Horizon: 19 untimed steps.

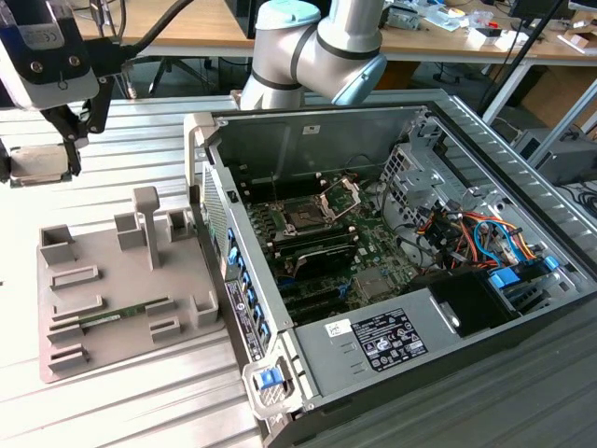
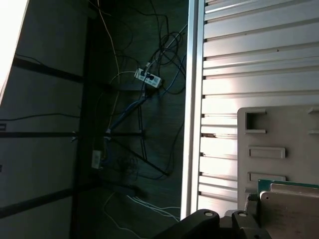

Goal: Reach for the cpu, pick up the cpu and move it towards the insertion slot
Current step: 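Pick up the cpu and move it towards the insertion slot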

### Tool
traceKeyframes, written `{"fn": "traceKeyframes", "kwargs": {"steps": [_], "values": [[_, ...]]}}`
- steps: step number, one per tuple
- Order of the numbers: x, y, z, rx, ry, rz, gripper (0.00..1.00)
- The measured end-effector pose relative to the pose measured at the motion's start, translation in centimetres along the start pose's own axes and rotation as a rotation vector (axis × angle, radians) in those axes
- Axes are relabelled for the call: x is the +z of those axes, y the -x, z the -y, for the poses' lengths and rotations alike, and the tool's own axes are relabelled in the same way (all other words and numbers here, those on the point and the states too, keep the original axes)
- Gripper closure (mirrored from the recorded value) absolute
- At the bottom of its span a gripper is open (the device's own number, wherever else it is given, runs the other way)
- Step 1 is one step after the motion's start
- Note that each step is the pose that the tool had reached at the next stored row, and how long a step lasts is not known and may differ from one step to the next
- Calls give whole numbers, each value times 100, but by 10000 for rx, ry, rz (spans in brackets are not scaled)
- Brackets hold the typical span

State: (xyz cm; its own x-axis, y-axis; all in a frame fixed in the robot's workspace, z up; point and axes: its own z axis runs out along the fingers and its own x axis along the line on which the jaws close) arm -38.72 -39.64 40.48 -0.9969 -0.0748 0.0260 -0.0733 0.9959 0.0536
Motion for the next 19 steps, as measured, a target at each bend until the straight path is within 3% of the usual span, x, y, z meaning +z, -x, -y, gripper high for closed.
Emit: {"fn": "traceKeyframes", "kwargs": {"steps": [19], "values": [[-156,18,-7,3,4,-55,45]]}}
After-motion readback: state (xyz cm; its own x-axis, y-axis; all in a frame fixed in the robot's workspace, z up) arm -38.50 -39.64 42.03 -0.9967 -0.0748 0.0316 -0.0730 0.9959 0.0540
